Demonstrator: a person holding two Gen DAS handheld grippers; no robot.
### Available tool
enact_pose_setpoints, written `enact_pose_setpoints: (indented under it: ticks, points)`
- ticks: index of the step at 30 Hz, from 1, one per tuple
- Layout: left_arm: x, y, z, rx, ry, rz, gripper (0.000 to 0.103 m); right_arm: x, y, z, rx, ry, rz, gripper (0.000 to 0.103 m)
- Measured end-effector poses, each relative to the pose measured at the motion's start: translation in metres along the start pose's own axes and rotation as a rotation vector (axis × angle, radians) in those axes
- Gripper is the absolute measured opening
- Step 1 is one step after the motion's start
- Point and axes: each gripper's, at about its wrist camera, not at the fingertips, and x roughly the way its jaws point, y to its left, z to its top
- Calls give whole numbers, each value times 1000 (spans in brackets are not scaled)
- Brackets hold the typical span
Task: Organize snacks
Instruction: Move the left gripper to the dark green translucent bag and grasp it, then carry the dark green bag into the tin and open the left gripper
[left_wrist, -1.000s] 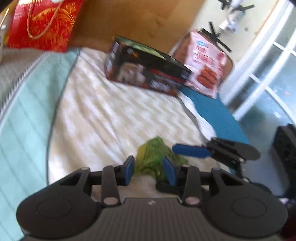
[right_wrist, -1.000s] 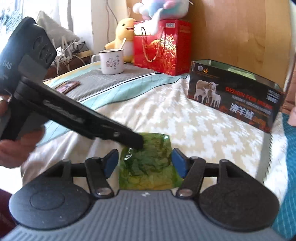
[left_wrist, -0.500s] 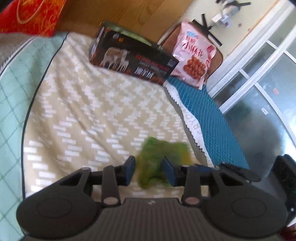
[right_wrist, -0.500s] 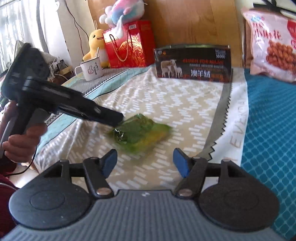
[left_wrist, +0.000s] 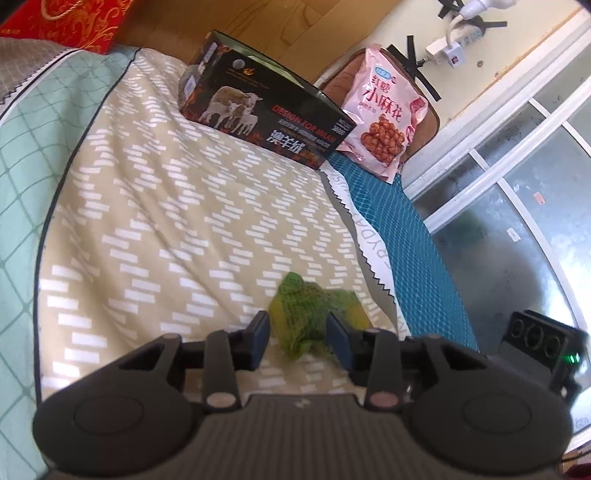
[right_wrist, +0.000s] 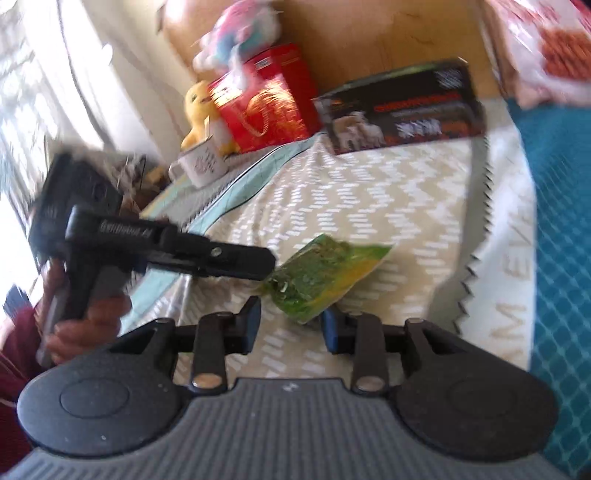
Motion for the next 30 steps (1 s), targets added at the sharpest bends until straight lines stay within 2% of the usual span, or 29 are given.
enact_pose_setpoints:
  ticks: [2, 5, 6, 7, 9, 11, 15, 18, 21, 26, 30]
  points:
    - [1, -3, 0, 16, 4, -3, 46, -5, -12, 0, 78, -14, 23, 37]
    - [4, -6, 2, 24, 6, -4, 47, -6, -25, 0, 180, -27, 59, 36]
    - [5, -6, 2, 23, 6, -6, 47, -5, -29, 0, 208, -30, 68, 31]
    - [7, -6, 3, 18, 5, -11, 47, -3, -32, -1, 236, -27, 64, 18]
    - [9, -8, 3, 11, -6, -7, 46, -1, -39, -1, 282, -29, 83, 11]
    - [12, -10, 3, 14, -14, 11, 40, -2, -40, -1, 301, -31, 95, 11]
    - [16, -10, 12, -16, -9, 5, 39, -8, -44, 8, 320, -57, 153, 10]
    - [16, -12, 32, -11, -28, -5, 39, -9, -45, 28, 287, -76, 148, 10]
    - [11, -23, 60, 26, -81, 5, 39, -8, -43, 60, 223, -106, 144, 10]
    - [7, -42, 122, 101, -193, 46, 39, 4, -39, 127, 75, -186, 104, 10]
    - [28, -38, 172, 116, -225, 81, 39, 24, -51, 170, 29, -209, 67, 10]
